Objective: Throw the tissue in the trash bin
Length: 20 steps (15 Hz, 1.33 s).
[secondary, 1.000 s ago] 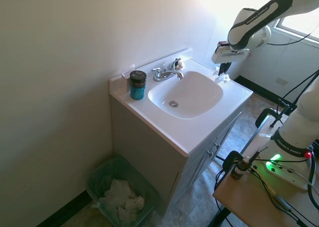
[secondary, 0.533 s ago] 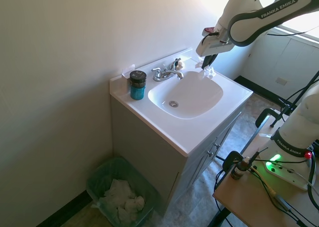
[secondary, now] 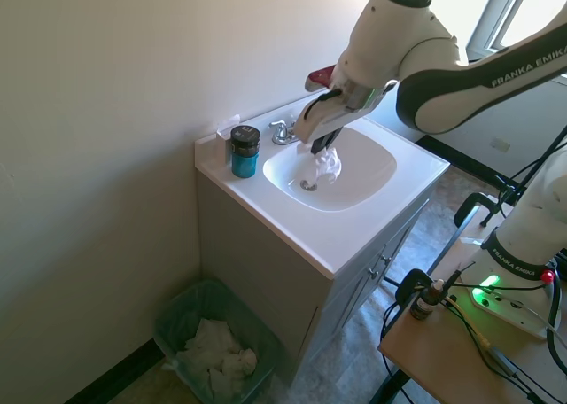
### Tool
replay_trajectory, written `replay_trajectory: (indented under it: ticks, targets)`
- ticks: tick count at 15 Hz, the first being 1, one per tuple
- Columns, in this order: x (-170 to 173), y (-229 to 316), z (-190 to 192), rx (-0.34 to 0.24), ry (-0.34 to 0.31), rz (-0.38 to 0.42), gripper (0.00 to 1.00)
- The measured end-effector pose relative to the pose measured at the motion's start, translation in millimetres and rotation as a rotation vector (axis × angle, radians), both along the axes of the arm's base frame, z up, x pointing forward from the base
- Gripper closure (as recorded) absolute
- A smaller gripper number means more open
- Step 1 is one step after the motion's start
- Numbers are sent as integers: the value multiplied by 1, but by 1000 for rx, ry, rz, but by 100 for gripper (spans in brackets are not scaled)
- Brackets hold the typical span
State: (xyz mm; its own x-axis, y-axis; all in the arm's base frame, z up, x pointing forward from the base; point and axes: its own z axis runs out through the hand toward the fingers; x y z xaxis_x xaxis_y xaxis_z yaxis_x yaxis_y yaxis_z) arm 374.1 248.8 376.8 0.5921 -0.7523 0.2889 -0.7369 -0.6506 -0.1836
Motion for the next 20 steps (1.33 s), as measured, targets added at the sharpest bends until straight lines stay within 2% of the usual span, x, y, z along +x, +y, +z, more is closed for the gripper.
replay_trajectory:
  ticks: [2,6,10,13,14,20]
  targets:
    - [3,46,-12,-10,2,31,100]
    - [31,106,-39,-36,42,53,100]
    - [45,164,-101,-75,116,77,100]
    - [62,186,-140,-97,133,70,100]
    - [69,188,-146,-100,131,61,0]
    - [90,180,-161,-121,124,24,0]
